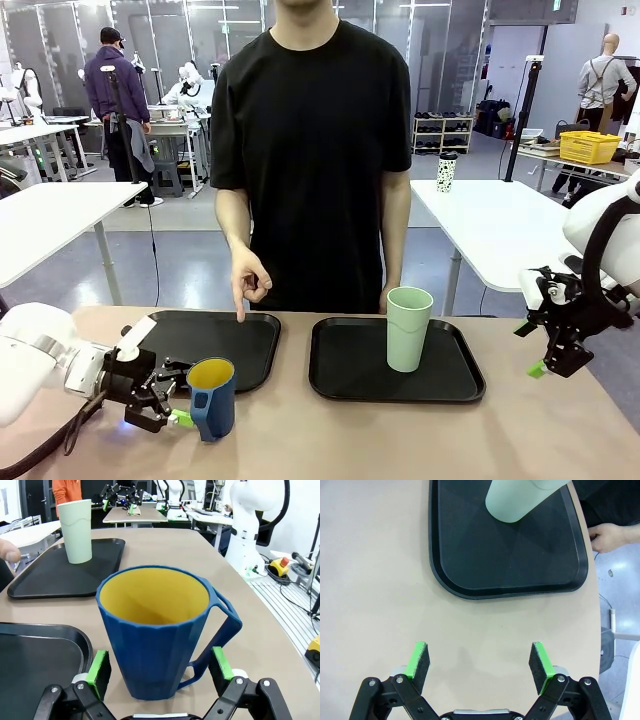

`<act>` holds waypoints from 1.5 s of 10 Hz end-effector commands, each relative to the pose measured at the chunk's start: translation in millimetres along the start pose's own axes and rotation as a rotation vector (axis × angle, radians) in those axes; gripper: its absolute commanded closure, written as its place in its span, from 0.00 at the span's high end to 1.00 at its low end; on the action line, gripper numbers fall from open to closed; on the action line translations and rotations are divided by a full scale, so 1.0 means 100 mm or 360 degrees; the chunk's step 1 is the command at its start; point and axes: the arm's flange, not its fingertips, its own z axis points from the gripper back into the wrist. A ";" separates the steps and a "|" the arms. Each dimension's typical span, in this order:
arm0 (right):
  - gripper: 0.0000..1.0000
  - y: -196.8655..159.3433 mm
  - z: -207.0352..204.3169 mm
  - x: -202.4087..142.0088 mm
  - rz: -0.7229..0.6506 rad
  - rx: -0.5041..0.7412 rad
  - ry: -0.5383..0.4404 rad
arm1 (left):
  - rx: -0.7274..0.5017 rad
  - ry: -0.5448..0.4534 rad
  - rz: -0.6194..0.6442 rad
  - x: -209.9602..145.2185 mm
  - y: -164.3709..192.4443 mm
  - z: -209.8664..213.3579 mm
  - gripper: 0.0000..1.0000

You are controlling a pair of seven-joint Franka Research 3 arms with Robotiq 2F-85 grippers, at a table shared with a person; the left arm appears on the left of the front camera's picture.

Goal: Sort and store the cups by type.
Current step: Pick up the Handle plastic cup and place it into the empty Flat Tray.

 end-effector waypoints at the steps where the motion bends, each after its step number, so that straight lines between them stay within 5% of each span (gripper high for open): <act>1: 1.00 -0.04 -0.01 0.01 -0.0024 -0.0005 -0.0030 | 0.0083 -0.0009 -0.0057 -0.09 -0.01 -0.11 1.00; 12: 1.00 -0.04 -0.01 0.01 -0.0024 -0.0005 -0.0030 | 0.0004 -0.0125 -0.0079 -0.15 -0.04 -0.42 1.00; 15: 1.00 -0.04 -0.01 0.01 -0.0024 -0.0005 -0.0030 | -0.0044 -0.0119 -0.0150 -0.14 -0.07 -0.44 0.76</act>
